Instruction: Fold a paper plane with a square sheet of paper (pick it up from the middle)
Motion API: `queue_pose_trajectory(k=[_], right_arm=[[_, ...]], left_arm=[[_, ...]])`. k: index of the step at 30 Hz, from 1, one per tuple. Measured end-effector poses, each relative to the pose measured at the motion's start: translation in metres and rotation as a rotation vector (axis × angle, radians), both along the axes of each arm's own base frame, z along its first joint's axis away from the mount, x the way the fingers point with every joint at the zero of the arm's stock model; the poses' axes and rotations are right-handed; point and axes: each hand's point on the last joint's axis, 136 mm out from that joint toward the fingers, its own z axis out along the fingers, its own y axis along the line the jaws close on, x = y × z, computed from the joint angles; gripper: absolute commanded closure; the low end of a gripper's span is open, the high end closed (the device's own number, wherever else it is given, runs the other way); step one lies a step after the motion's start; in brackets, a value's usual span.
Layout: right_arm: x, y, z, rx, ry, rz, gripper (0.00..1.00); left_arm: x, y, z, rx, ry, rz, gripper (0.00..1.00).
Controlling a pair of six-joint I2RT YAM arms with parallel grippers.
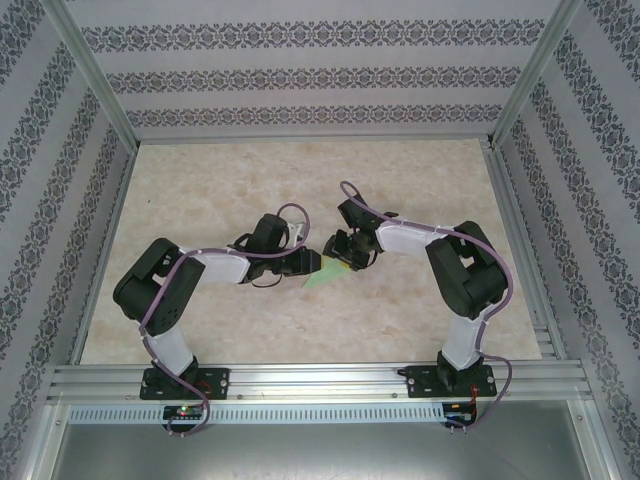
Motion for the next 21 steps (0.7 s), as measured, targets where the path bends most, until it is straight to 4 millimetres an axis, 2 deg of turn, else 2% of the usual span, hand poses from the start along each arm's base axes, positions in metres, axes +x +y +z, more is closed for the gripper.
queue_pose_trajectory(k=[21], right_arm=[[-0.001, -0.001, -0.005, -0.023, 0.038, -0.001, 0.53]], left_arm=[[0.003, 0.006, -0.022, 0.093, 0.064, 0.023, 0.84]])
